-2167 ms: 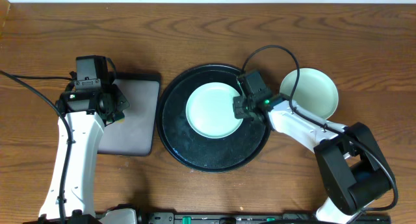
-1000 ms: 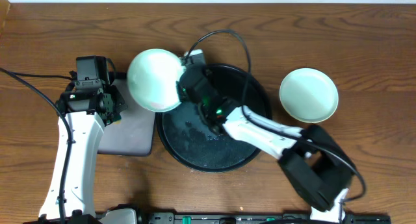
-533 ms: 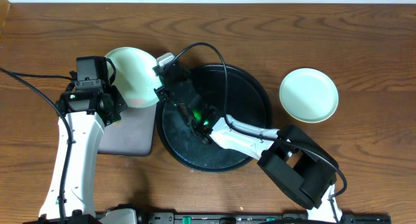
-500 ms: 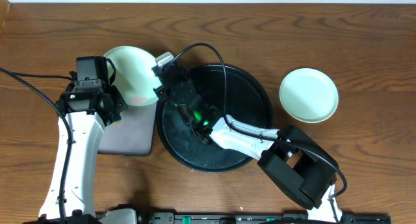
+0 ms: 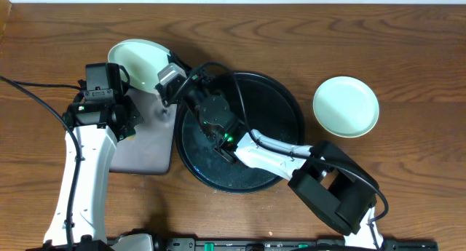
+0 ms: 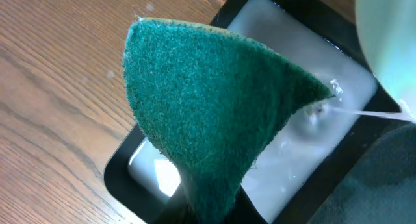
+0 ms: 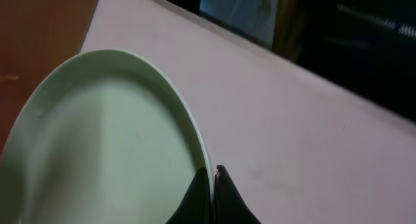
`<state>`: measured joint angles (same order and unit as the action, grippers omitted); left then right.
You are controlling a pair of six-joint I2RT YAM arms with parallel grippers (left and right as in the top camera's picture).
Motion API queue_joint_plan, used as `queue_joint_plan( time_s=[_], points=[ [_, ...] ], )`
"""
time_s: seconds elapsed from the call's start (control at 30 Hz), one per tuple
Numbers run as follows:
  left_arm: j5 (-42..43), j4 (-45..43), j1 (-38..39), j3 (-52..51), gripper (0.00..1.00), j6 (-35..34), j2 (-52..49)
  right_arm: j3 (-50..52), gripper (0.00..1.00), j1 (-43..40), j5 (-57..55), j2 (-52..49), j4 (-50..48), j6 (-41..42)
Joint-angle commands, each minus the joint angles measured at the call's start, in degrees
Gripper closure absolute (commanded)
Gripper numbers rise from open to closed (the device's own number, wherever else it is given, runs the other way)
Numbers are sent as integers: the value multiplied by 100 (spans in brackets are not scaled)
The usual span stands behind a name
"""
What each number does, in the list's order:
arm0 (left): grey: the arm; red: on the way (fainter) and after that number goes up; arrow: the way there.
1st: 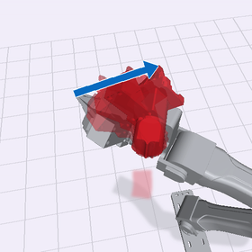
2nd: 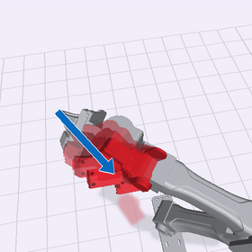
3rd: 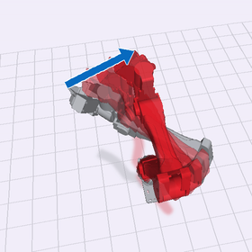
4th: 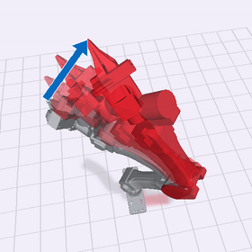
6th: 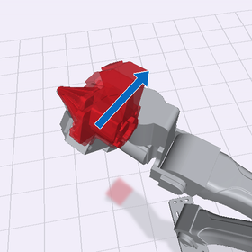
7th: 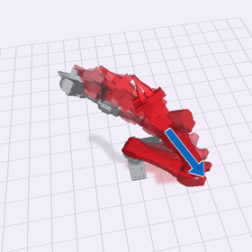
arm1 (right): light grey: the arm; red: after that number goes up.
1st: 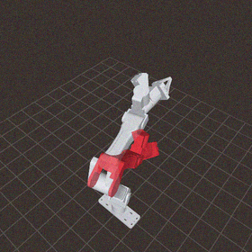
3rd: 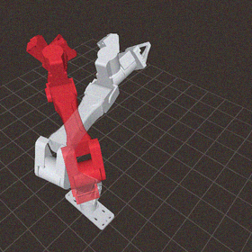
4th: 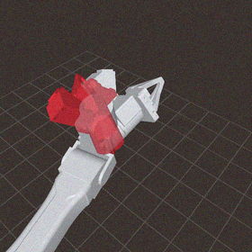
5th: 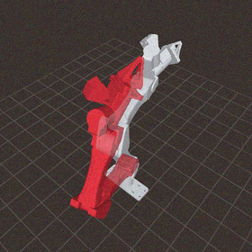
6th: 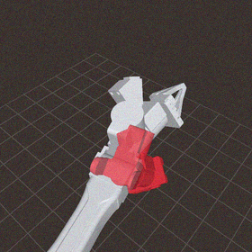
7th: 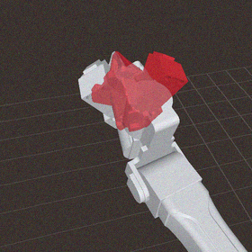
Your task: Clean dirty plates on tray and stack at the side
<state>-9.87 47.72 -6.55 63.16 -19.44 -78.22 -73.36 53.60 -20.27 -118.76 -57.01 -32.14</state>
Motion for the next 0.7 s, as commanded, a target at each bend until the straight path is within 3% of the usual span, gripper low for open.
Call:
queue_joint_plan(
  time_s=[0.0,0.17,0.4,0.57,0.67],
  points=[
    [-133,9,9,-22,92,33,37,-210,99,90,144,13,-85,-909],
    [-133,7,9,-22,92,33,37,-387,99,87,149,13,-127,-1296],
    [-133,-4,9,-22,92,33,37,-400,99,83,79,13,-61,-931],
    [-133,-9,9,-22,92,33,37,-400,99,35,-1021,13,682,1091],
    [-133,-9,9,-22,92,31,37,-400,99,-35,-1113,13,1473,2393]
  ],
)
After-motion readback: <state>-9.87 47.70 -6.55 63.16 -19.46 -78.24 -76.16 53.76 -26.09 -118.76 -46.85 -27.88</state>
